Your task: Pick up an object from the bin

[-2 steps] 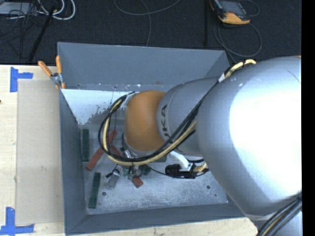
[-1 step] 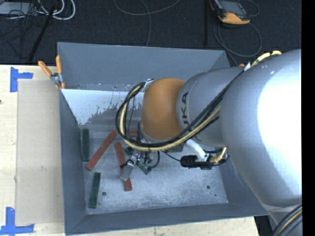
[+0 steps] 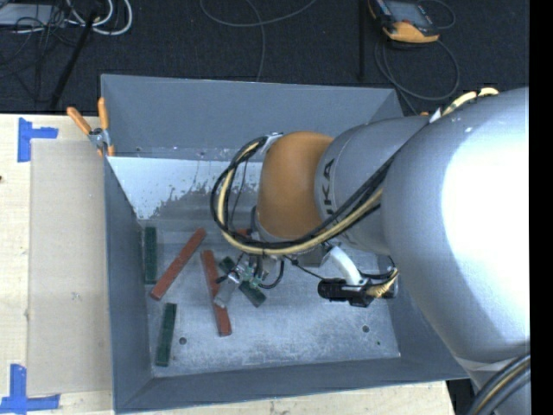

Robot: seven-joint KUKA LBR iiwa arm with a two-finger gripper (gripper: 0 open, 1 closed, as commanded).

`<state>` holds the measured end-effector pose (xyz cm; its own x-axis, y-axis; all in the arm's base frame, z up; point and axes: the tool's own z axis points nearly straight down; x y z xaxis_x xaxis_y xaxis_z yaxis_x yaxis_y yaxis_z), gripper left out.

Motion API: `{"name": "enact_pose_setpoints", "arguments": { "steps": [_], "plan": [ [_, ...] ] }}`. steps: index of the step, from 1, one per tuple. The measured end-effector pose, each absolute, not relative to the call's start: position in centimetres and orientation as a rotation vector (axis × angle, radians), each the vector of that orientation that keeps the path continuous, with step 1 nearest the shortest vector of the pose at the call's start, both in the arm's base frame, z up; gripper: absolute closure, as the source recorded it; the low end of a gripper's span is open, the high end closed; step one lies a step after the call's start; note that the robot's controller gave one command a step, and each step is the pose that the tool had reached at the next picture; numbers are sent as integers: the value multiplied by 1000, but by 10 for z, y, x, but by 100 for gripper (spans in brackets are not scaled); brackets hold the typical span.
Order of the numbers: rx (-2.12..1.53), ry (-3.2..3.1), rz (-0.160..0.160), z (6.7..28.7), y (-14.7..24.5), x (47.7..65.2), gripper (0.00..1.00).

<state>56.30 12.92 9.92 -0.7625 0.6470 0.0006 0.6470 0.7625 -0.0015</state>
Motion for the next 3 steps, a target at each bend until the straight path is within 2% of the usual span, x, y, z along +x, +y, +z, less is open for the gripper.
{"name": "enact_pose_setpoints", "arguments": {
  "steps": [1, 2, 3],
  "plan": [
    [-1312, -2848, 3, 68, 160, 556, 0],
    [-1313, -2851, 4, 68, 159, 556, 0],
    [-1313, -2852, 3, 68, 159, 556, 100]
  ]
}}
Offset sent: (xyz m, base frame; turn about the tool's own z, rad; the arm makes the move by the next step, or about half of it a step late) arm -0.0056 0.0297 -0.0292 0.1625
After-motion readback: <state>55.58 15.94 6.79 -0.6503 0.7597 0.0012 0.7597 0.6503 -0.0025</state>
